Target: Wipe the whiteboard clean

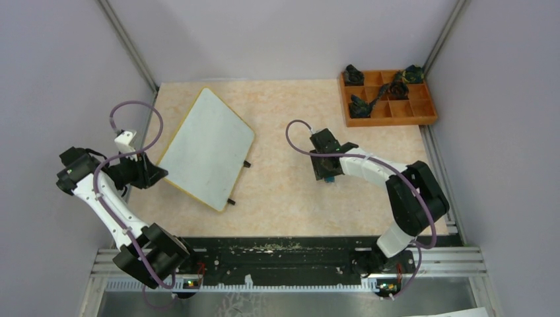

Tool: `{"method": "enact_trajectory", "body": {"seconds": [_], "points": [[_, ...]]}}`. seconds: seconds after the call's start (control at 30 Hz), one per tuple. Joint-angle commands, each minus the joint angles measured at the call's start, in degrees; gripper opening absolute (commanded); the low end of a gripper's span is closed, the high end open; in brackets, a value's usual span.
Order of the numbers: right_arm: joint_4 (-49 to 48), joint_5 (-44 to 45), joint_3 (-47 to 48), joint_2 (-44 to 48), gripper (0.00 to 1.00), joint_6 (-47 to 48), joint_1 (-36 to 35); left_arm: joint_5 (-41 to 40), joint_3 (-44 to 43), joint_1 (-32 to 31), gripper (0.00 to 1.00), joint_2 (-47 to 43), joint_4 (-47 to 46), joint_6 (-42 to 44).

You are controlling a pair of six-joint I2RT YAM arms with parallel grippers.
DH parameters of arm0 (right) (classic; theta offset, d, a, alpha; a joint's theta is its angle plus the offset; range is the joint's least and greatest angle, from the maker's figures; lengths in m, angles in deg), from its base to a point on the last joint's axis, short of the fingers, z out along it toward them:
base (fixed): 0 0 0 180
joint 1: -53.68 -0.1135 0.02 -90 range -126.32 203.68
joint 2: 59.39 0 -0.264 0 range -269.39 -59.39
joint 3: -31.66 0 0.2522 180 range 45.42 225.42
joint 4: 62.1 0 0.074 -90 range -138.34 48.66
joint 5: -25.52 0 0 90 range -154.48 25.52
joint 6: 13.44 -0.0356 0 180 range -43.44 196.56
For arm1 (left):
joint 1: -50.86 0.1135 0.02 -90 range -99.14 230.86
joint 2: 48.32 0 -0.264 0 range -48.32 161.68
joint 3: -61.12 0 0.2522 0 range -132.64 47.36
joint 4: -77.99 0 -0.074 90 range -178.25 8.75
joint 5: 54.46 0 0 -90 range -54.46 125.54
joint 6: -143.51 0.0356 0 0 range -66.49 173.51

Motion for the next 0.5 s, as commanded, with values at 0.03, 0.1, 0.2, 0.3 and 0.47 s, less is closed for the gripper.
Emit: {"method": "enact_trajectory", "body": {"seconds": [0.03,0.1,0.2,0.3,0.47], "points": [[-1.7,-0.6,-0.4,0.8,0.57,-0.4,0.6,0.3,0.0,-0.2,0.32,-0.8,1.2,1.0],[-1.7,-0.5,-0.6,1.2,0.61,-0.3,0.6,0.5,-0.3,-0.3,0.34,-0.8,1.1,0.8],[-1.4,-0.4,-0.6,1.6,0.68,0.0,0.6,0.9,-0.4,-0.2,0.36,-0.8,1.1,0.6],[-1.2,-0.4,-0.6,1.9,0.69,0.1,0.6,1.2,-0.8,-0.2,0.36,-0.7,1.2,0.2],[-3.4,0.5,-3.1,4.3,0.67,-1.5,0.6,1.1,-1.5,-0.2,0.37,-0.9,1.2,-0.1]]}}
